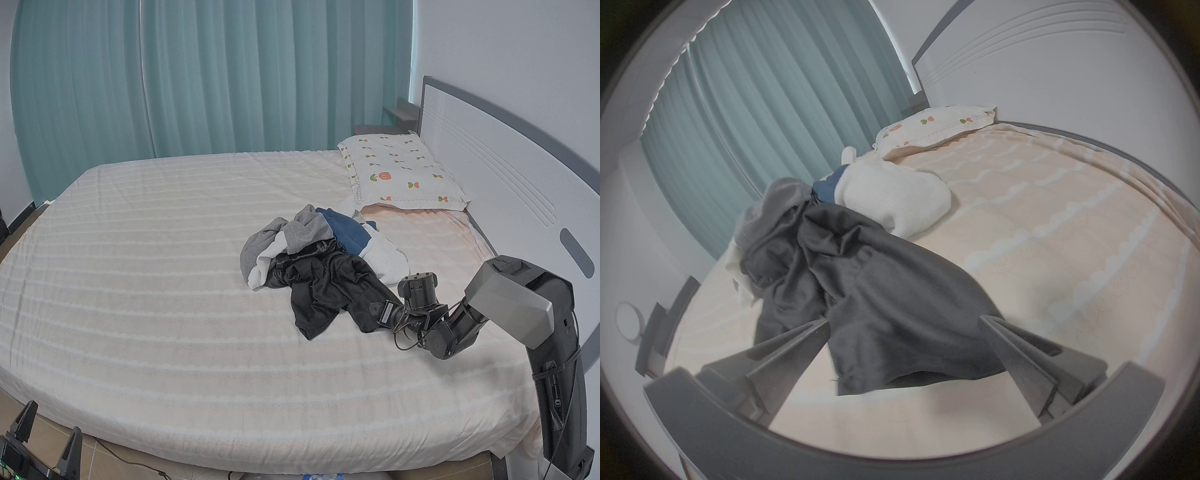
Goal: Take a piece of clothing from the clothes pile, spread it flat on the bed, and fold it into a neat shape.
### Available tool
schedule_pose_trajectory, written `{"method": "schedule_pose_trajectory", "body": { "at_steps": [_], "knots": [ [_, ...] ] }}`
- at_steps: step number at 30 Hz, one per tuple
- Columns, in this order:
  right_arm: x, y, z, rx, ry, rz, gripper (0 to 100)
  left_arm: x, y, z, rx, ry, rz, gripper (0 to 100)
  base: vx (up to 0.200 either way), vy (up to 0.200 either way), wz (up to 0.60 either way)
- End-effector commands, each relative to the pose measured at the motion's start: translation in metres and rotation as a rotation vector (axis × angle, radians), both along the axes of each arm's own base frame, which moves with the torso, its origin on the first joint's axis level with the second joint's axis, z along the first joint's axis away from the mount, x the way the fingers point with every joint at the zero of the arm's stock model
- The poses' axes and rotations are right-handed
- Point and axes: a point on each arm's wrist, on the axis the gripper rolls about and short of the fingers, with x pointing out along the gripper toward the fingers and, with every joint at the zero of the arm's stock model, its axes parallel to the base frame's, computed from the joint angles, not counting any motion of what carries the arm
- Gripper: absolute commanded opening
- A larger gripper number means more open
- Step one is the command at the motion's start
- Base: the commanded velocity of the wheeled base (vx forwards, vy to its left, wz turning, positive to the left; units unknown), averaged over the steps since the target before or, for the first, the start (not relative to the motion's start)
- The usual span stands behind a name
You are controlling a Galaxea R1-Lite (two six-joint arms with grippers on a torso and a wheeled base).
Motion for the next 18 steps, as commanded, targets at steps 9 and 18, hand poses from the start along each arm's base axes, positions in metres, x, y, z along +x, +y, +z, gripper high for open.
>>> {"method": "schedule_pose_trajectory", "body": {
  "at_steps": [9,18],
  "knots": [
    [0.01,0.001,-0.026,-0.082,0.019,0.019,100,0.0,0.0,-0.005,0.0,0.004,0.0,100,0.0,0.0,0.0],
    [0.012,0.007,-0.029,-0.13,0.006,0.037,0,0.0,0.0,-0.005,0.0,0.004,0.0,100,0.0,0.0,0.0]
  ]
}}
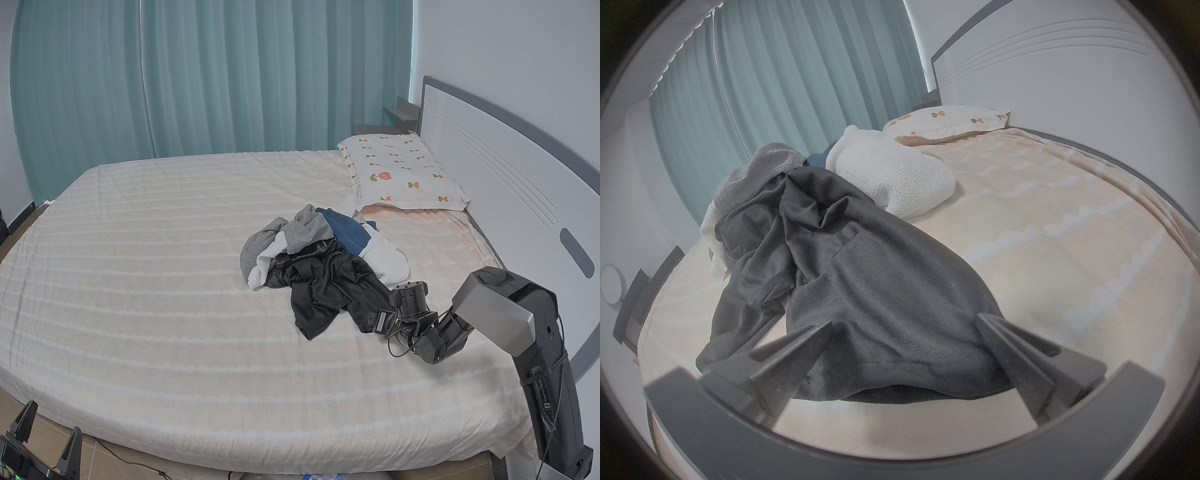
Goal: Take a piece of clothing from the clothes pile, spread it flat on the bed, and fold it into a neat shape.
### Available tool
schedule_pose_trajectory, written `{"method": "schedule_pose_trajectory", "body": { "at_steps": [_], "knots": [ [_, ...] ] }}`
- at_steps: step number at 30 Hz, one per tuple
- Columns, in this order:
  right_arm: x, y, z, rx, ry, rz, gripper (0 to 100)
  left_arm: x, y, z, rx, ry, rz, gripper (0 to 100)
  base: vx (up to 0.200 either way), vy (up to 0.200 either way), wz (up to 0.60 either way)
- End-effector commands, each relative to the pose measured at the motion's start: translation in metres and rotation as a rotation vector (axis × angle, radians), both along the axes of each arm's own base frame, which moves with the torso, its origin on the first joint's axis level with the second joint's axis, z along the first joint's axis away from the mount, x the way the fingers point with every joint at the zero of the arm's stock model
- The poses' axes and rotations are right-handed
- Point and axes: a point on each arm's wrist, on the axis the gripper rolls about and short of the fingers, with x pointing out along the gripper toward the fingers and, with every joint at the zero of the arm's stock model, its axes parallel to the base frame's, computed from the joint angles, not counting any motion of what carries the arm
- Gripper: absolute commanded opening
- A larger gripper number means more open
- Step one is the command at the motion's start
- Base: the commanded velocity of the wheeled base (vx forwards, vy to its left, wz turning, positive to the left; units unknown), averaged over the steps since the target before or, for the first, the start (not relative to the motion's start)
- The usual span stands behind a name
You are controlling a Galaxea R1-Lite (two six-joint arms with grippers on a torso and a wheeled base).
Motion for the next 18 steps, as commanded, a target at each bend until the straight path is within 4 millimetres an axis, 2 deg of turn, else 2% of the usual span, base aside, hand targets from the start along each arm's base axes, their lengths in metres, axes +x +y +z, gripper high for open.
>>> {"method": "schedule_pose_trajectory", "body": {
  "at_steps": [1,9,11,14,16,18],
  "knots": [
    [0.001,0.001,0.0,0.003,-0.002,0.004,0,0.0,0.0,-0.005,-0.002,0.004,0.0,100,0.0,0.0,0.0],
    [0.001,0.001,0.001,0.025,-0.023,-0.004,0,0.0,0.0,-0.005,-0.002,0.004,0.001,100,0.0,0.0,0.0],
    [0.001,0.001,0.006,0.043,-0.045,-0.008,0,0.0,0.0,-0.005,-0.002,0.006,0.001,100,0.0,0.0,0.0],
    [-0.003,0.002,0.028,0.104,-0.135,-0.014,0,0.0,0.0,-0.005,-0.002,0.006,0.0,100,0.0,0.0,0.0],
    [-0.021,0.002,0.046,0.15,-0.157,0.021,0,0.0,0.0,-0.005,-0.003,0.004,0.001,100,0.0,0.0,0.0],
    [-0.049,0.009,0.063,0.238,-0.171,0.11,0,0.0,0.0,-0.005,-0.002,0.004,0.0,100,0.0,0.0,0.0]
  ]
}}
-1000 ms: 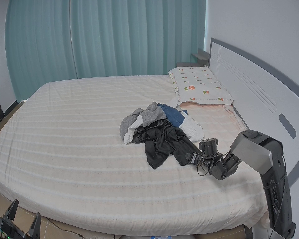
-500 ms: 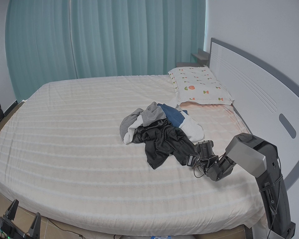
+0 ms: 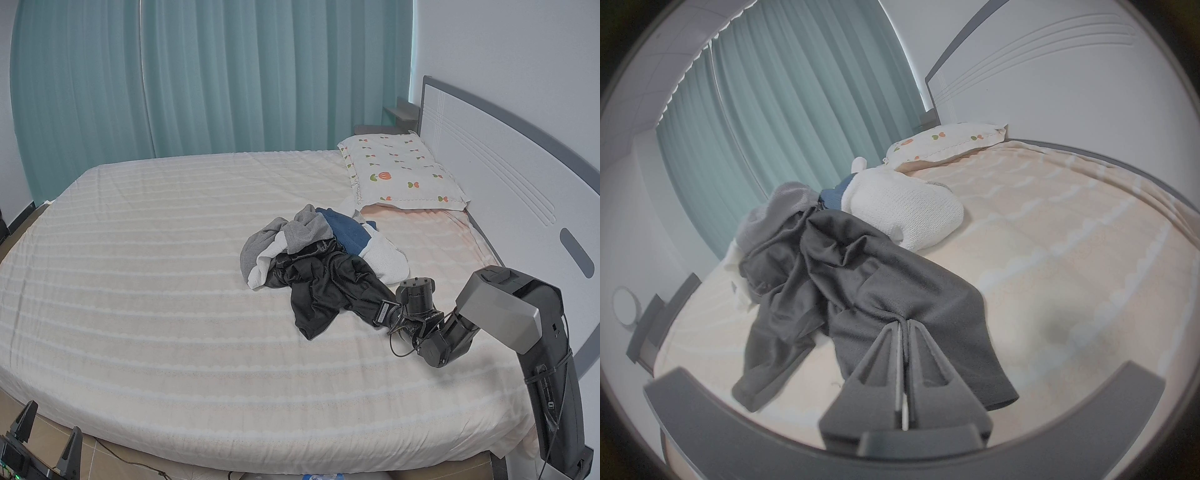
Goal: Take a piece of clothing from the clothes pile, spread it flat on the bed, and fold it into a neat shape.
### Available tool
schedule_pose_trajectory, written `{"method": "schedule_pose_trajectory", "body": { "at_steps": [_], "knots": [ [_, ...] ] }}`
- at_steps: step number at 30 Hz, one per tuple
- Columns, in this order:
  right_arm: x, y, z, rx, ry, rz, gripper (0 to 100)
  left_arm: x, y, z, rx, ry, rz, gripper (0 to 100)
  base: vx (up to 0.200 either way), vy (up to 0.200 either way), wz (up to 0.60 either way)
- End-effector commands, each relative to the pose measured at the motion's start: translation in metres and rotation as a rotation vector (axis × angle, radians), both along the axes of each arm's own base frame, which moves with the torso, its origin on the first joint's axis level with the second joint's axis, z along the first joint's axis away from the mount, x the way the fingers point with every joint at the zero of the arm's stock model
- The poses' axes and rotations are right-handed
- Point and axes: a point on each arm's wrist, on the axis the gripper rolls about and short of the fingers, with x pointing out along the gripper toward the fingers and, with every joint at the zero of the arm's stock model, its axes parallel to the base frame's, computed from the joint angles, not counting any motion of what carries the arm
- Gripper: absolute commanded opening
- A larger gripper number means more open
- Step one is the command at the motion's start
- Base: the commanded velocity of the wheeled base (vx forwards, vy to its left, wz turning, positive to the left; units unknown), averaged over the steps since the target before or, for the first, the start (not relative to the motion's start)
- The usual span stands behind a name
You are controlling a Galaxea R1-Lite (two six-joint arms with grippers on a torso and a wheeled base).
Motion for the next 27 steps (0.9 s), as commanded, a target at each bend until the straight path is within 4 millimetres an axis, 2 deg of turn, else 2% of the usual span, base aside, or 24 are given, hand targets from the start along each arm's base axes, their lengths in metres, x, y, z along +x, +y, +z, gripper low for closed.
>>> {"method": "schedule_pose_trajectory", "body": {
  "at_steps": [1,3,5,6,7,8,9,10,12,13,15,17,21,24,26,27],
  "knots": [
    [-0.06,0.01,0.054,0.161,-0.073,0.159,0,0.0,0.0,-0.005,0.0,0.005,-0.001,100,0.0,0.0,0.0],
    [-0.101,0.013,0.071,0.226,-0.115,0.258,0,0.0,0.0,-0.005,0.0,0.003,-0.001,100,0.0,0.0,0.0],
    [-0.101,0.013,0.071,0.226,-0.115,0.258,0,0.0,0.0,-0.005,0.0,0.003,-0.001,100,0.0,0.0,0.0],
    [-0.15,0.006,0.087,0.261,-0.178,0.33,0,0.0,0.0,-0.005,0.004,0.003,-0.002,100,0.0,0.0,0.0],
    [-0.163,0.003,0.092,0.267,-0.192,0.343,0,0.0,0.0,-0.005,0.007,0.003,-0.002,100,0.0,0.0,0.0],
    [-0.163,0.003,0.092,0.267,-0.192,0.343,0,0.0,0.0,-0.005,0.007,0.003,-0.002,100,0.0,0.0,0.0],
    [-0.188,-0.008,0.106,0.27,-0.181,0.352,0,0.0,0.0,-0.005,0.01,0.003,-0.003,100,0.0,0.0,0.0],
    [-0.191,-0.009,0.108,0.272,-0.18,0.353,0,0.0,0.0,-0.005,0.012,0.003,-0.003,100,0.0,0.0,0.0],
    [-0.214,-0.023,0.131,0.311,-0.21,0.36,0,0.0,0.0,-0.004,0.013,-0.002,-0.003,100,0.0,0.0,0.0],
    [-0.217,-0.024,0.133,0.316,-0.211,0.359,0,0.0,0.0,-0.004,0.013,0.0,-0.003,100,0.0,0.0,0.0],
    [-0.234,-0.031,0.136,0.331,-0.193,0.369,0,0.001,0.0,-0.004,0.027,0.006,-0.006,100,0.0,0.0,0.0],
    [-0.245,-0.033,0.132,0.328,-0.154,0.382,0,0.002,0.0,-0.004,0.029,0.025,-0.014,100,0.0,0.0,0.0],
    [-0.255,-0.031,0.12,0.297,-0.084,0.396,0,0.001,0.0,-0.004,0.047,0.005,-0.017,100,0.0,0.0,0.0],
    [-0.257,-0.032,0.119,0.293,-0.077,0.395,0,0.001,0.0,-0.004,0.059,0.001,-0.01,100,0.0,0.0,0.0],
    [-0.262,-0.033,0.118,0.284,-0.065,0.408,0,-0.004,0.0,0.021,0.052,-0.116,-0.003,100,0.0,0.0,0.0],
    [-0.263,-0.032,0.118,0.286,-0.063,0.415,0,-0.013,0.0,0.059,-0.008,-0.228,-0.007,100,0.0,0.0,0.0]
  ]
}}
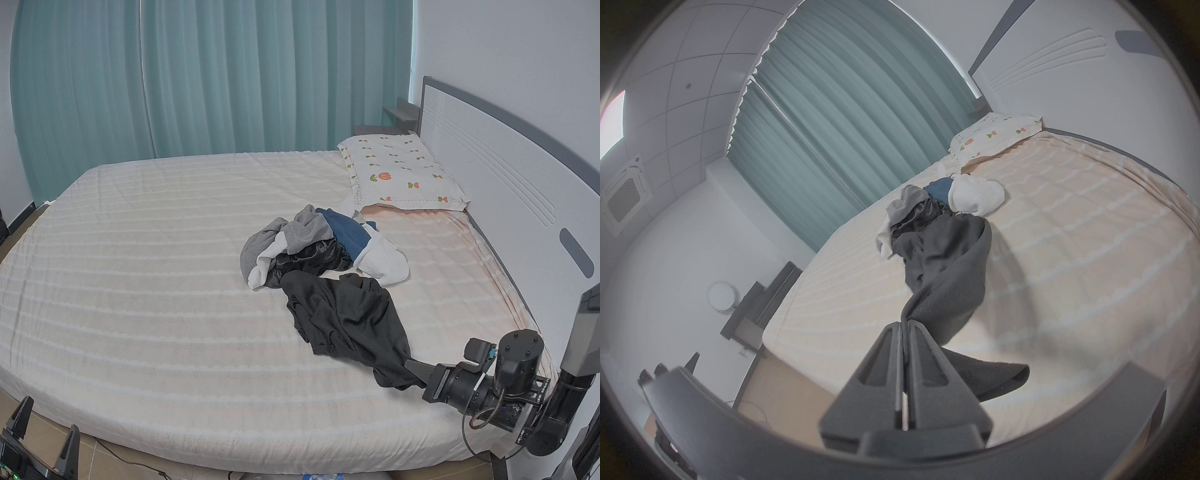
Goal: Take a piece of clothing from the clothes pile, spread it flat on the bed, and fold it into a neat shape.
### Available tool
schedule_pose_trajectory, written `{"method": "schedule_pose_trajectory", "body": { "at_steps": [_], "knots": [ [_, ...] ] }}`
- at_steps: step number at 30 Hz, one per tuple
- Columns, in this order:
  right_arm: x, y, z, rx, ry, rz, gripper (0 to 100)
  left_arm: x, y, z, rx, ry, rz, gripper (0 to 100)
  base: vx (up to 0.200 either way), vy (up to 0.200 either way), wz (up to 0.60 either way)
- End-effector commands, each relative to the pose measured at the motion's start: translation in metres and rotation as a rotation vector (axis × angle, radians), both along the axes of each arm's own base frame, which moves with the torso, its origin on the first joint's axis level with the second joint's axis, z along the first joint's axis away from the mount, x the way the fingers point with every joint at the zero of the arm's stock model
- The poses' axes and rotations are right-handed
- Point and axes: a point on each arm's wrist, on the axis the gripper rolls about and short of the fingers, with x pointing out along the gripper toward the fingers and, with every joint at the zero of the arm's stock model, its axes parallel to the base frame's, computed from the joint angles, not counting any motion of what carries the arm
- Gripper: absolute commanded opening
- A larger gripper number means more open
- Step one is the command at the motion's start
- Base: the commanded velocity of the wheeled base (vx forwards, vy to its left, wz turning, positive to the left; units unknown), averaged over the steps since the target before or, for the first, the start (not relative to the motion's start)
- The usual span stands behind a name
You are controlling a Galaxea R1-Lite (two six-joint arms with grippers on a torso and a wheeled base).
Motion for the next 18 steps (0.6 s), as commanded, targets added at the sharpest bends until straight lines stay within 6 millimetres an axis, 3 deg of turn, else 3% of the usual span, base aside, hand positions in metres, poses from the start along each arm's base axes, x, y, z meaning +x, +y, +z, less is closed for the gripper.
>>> {"method": "schedule_pose_trajectory", "body": {
  "at_steps": [1,2,8,11,17,18],
  "knots": [
    [-0.021,-0.002,0.016,0.039,-0.038,0.05,0,-0.013,0.0,0.066,-0.08,-0.203,-0.014,100,0.0,0.0,0.0],
    [-0.02,-0.001,0.016,0.042,-0.04,0.051,0,-0.003,0.0,0.078,-0.1,-0.123,-0.017,100,0.0,0.0,0.0],
    [-0.019,0.002,0.026,0.08,-0.083,0.039,0,0.044,-0.002,0.07,0.063,0.198,-0.069,100,0.0,0.0,0.0],
    [-0.025,0.007,0.038,0.152,-0.108,0.044,0,0.077,-0.009,0.073,0.129,0.3,-0.232,100,0.0,0.0,0.0],
    [-0.026,0.014,0.029,0.125,-0.073,0.068,0,0.138,-0.042,0.046,0.237,0.586,-0.418,100,0.0,0.0,0.0],
    [-0.026,0.015,0.029,0.125,-0.073,0.07,0,0.14,-0.043,0.044,0.241,0.595,-0.421,100,0.0,0.0,0.0]
  ]
}}
